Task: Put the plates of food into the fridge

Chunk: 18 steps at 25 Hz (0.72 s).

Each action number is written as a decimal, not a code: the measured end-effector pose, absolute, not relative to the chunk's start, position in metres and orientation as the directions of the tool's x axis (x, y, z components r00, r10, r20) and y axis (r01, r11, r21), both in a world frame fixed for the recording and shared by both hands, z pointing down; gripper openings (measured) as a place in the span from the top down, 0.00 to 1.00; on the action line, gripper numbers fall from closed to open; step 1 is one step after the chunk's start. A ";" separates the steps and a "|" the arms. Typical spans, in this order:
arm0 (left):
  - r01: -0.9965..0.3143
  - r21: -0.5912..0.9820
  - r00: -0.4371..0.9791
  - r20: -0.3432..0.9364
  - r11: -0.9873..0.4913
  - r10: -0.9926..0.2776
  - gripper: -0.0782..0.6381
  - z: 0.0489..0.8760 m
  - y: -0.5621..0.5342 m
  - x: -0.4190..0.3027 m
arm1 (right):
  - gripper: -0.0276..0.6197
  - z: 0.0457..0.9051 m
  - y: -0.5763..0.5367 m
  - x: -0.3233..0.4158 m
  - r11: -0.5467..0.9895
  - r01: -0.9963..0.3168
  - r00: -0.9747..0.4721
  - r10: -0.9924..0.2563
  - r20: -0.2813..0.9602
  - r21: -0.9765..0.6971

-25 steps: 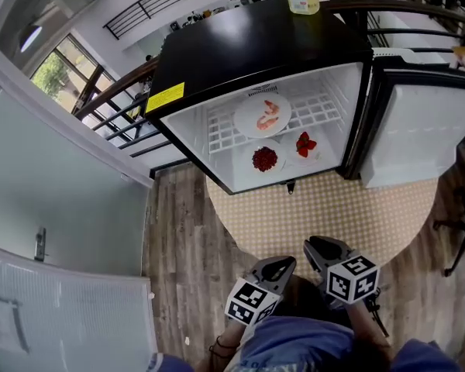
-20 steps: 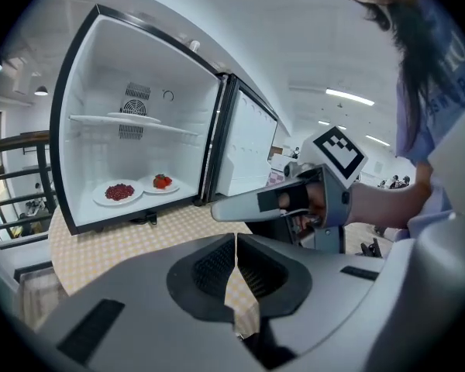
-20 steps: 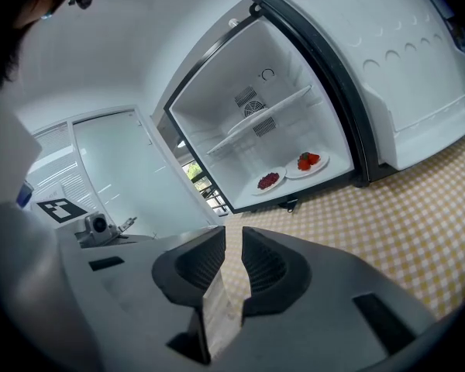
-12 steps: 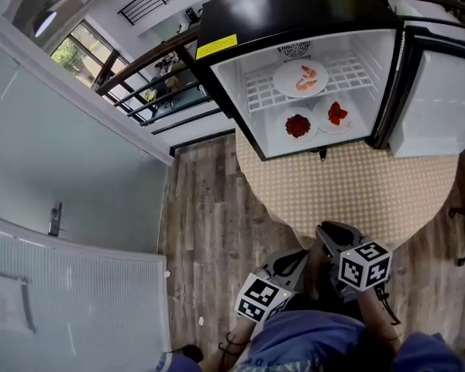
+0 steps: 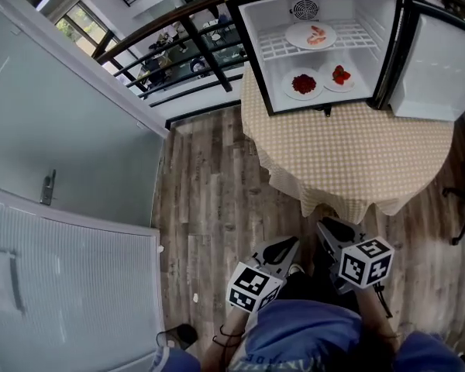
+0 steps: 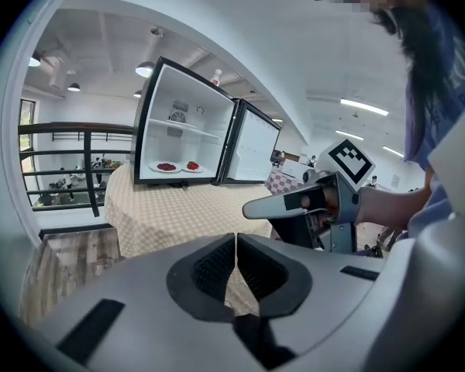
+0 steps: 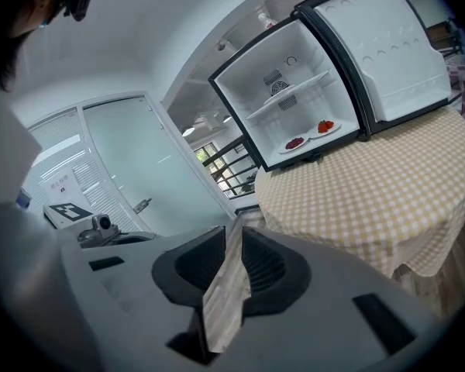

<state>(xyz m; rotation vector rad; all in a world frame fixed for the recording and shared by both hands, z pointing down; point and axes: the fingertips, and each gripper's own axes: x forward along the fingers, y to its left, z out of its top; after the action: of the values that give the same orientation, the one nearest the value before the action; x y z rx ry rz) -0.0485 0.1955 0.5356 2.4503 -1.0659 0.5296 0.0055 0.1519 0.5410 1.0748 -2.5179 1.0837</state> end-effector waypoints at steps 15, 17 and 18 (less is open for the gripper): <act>-0.732 0.222 0.667 0.425 -0.644 -0.612 0.86 0.531 0.252 -0.059 | 0.84 0.536 0.225 -0.004 0.484 -0.704 -0.708 -0.542 0.453 -0.520; -0.734 0.224 0.667 0.419 -0.641 -0.617 0.86 0.530 0.252 -0.062 | 0.84 0.536 0.228 -0.007 0.492 -0.702 -0.711 -0.532 0.460 -0.515; -0.736 0.223 0.665 0.417 -0.640 -0.620 0.86 0.529 0.251 -0.063 | 0.84 0.536 0.228 -0.008 0.495 -0.701 -0.712 -0.528 0.463 -0.514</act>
<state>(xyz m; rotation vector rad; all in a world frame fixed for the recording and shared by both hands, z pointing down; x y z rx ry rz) -0.0630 0.2508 0.5294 2.5083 -1.0671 0.4287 -0.0078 0.2282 0.5357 1.0473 -2.4968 1.0262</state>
